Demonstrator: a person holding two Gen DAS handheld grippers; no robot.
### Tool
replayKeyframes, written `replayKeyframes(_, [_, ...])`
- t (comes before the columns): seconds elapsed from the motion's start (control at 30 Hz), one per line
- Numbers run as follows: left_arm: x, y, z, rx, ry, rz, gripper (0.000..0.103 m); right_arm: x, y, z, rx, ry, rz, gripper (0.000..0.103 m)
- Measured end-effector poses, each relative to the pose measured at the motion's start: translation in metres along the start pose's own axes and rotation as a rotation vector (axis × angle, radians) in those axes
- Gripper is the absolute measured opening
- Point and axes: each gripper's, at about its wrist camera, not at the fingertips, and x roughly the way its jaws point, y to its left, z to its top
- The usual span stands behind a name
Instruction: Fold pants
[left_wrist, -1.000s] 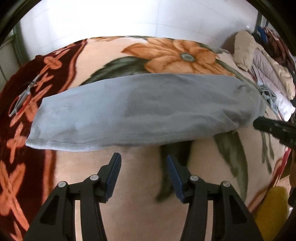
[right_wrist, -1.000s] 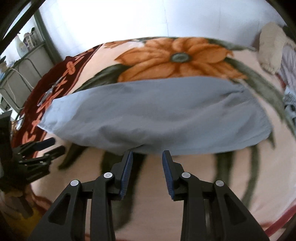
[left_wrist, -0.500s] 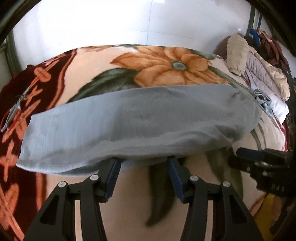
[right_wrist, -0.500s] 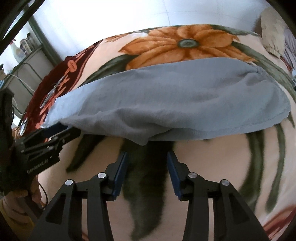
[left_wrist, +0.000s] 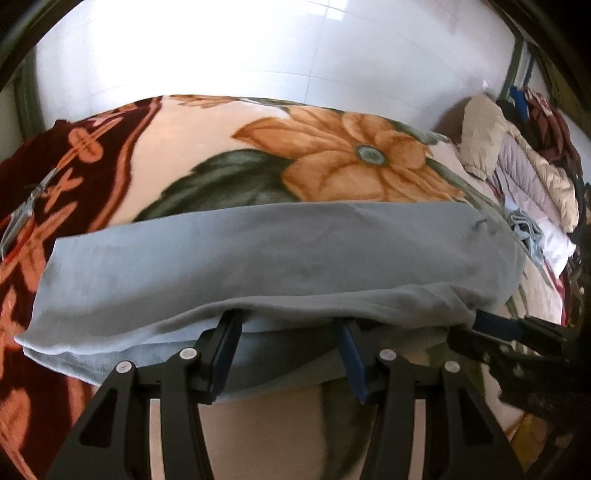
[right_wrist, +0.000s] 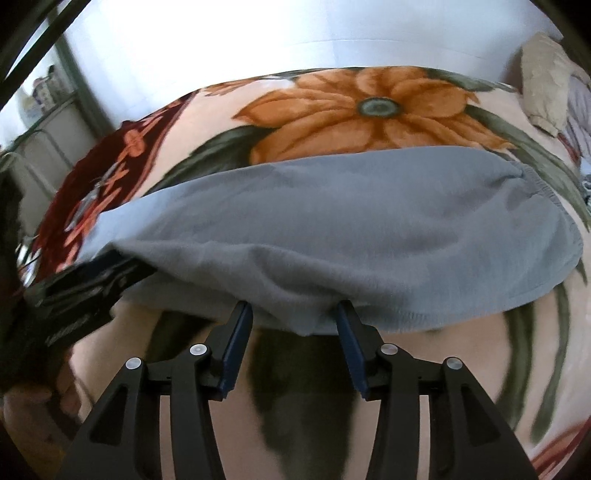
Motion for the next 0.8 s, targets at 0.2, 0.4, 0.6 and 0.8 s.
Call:
replayKeyframes(0.2, [-0.005, 0.012, -0.009, -0.019, -0.004, 0.005, 0.054, 0.004, -0.019, 0.007, 0.189, -0.009, 0.033, 0.047])
replayKeyframes(0.4, [-0.009, 0.028, -0.016, -0.088, -0.005, -0.015, 0.054, -0.006, -0.028, 0.009, 0.293, -0.07, 0.124, 0.046])
replayKeyframes(0.6, [-0.005, 0.035, -0.027, -0.109, 0.02, -0.025, 0.054, -0.002, -0.023, 0.011, 0.274, -0.062, 0.055, 0.046])
replayKeyframes(0.8, [-0.004, 0.041, -0.031, -0.128, 0.023, -0.047, 0.054, 0.006, -0.007, 0.003, 0.213, -0.043, -0.001, 0.046])
